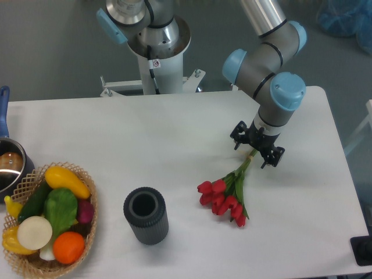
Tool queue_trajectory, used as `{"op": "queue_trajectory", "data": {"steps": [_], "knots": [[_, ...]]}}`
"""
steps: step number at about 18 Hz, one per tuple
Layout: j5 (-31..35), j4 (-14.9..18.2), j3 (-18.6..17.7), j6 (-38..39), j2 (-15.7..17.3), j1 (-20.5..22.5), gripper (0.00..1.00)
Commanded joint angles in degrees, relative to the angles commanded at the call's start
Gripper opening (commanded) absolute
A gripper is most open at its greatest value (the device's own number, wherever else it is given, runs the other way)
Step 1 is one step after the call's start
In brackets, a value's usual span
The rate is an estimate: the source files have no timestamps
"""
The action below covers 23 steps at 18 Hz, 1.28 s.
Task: Pick up the flowers from the table
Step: 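Lower the gripper around the stems near the blooms and close it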
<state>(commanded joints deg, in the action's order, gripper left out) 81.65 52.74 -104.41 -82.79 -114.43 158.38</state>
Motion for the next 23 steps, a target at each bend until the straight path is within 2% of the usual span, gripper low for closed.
{"op": "queue_trajectory", "data": {"steps": [4, 8, 17, 19, 21, 23], "knots": [[0.00, -0.53, 0.17, 0.18, -0.79, -0.44, 1.00], [0.17, -2.90, 0.26, 0.26, -1.93, -1.23, 1.00], [0.44, -3.08, 0.88, 0.26, -2.38, -1.23, 1.00], [0.44, -3.08, 0.88, 0.26, -2.38, -1.23, 0.93], [0.44, -3.08, 0.88, 0.26, -2.46, -1.32, 0.73], [0.44, -3.17, 0.88, 0.26, -2.81, -1.41, 0.71]]}}
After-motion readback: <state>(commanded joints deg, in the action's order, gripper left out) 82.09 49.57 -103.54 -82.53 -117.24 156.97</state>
